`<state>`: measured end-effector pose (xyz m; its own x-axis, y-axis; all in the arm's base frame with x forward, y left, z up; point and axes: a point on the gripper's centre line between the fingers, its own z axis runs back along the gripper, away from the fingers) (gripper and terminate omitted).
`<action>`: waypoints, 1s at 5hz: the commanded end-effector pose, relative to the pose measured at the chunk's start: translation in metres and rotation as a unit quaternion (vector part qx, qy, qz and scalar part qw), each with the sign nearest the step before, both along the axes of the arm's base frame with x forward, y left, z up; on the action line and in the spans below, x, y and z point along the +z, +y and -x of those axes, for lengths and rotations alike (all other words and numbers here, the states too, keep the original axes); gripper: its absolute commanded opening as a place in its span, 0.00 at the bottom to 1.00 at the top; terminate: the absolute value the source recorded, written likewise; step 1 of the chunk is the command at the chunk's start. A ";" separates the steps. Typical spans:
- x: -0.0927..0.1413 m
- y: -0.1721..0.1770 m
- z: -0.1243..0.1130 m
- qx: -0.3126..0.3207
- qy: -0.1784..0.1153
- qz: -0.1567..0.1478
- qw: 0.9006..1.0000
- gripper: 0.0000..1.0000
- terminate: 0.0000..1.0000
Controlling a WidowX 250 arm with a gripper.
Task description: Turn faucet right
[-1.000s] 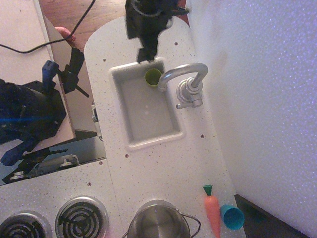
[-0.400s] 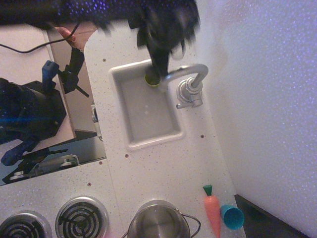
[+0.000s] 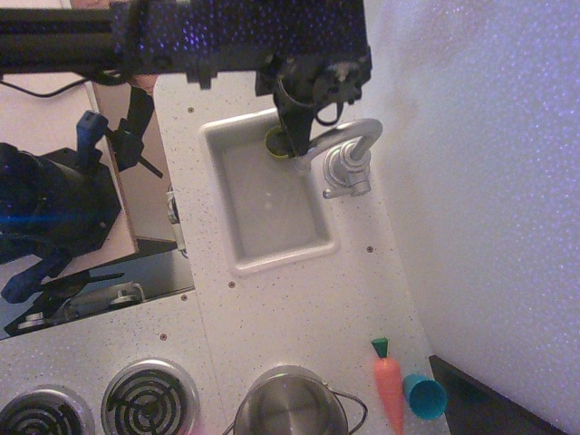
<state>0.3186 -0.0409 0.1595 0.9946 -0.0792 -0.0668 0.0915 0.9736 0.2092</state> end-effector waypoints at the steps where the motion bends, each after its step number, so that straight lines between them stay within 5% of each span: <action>1: 0.007 -0.012 -0.005 -0.007 -0.048 0.002 0.999 1.00 0.00; 2: 0.010 -0.015 -0.006 -0.039 -0.122 0.052 0.990 1.00 0.00; 3: 0.013 -0.018 -0.005 -0.039 -0.152 0.078 0.984 1.00 0.00; 5: 0.005 -0.026 -0.004 -0.051 -0.153 0.072 0.984 1.00 0.00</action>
<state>0.3310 -0.0720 0.1542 0.9565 -0.1939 0.2182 0.1835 0.9807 0.0671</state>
